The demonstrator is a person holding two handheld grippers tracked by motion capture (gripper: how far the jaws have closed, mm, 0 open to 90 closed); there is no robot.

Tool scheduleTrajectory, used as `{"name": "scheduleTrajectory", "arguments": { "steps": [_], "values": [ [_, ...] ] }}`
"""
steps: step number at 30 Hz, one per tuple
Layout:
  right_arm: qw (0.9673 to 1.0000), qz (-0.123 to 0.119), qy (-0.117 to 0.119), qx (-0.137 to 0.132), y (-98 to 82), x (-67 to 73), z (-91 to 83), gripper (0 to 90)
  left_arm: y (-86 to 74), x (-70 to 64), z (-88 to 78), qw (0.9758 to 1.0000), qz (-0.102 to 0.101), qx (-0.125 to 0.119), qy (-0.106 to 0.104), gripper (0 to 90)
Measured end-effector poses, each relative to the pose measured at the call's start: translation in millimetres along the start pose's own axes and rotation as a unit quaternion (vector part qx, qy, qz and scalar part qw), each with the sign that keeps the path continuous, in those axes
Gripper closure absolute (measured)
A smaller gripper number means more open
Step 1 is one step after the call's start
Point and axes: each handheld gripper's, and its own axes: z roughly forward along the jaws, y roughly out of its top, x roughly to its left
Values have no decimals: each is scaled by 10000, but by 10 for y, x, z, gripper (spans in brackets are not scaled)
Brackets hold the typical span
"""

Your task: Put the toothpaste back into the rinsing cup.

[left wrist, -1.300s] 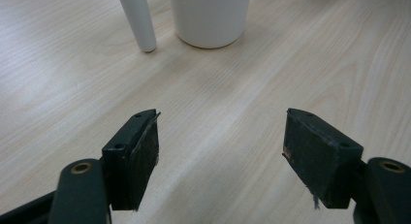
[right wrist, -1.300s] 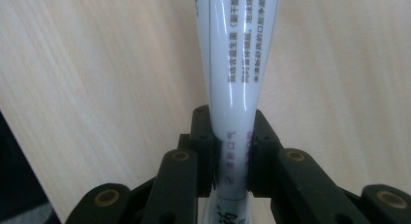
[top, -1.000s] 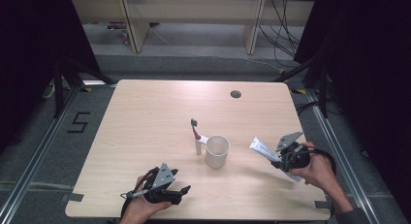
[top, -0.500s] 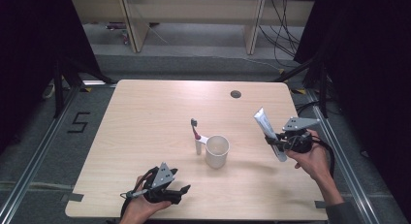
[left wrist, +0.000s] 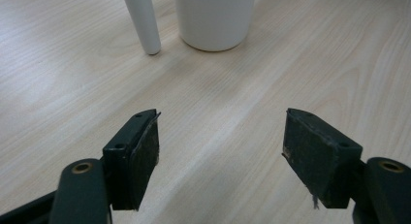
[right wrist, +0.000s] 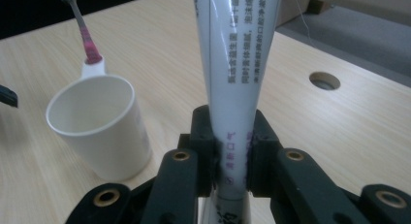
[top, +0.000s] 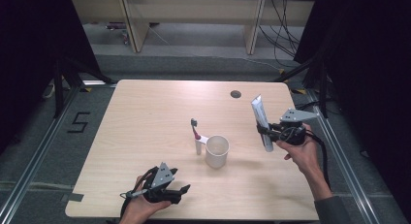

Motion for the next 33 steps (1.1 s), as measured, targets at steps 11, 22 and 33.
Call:
{"name": "scheduleTrajectory", "arguments": {
  "steps": [11, 22, 33],
  "values": [
    [9967, 92, 255, -769, 214, 191, 174, 773, 2, -18, 4, 9997, -182, -173, -9, 286],
    [9904, 325, 712, -1139, 313, 350, 286, 772, 1, -5, 9, 9998, -138, -152, 2, 275],
    [9873, 283, 945, -1241, 384, 519, 425, 772, 2, 7, 14, 9997, -202, -102, 23, 228]
  ]
}}
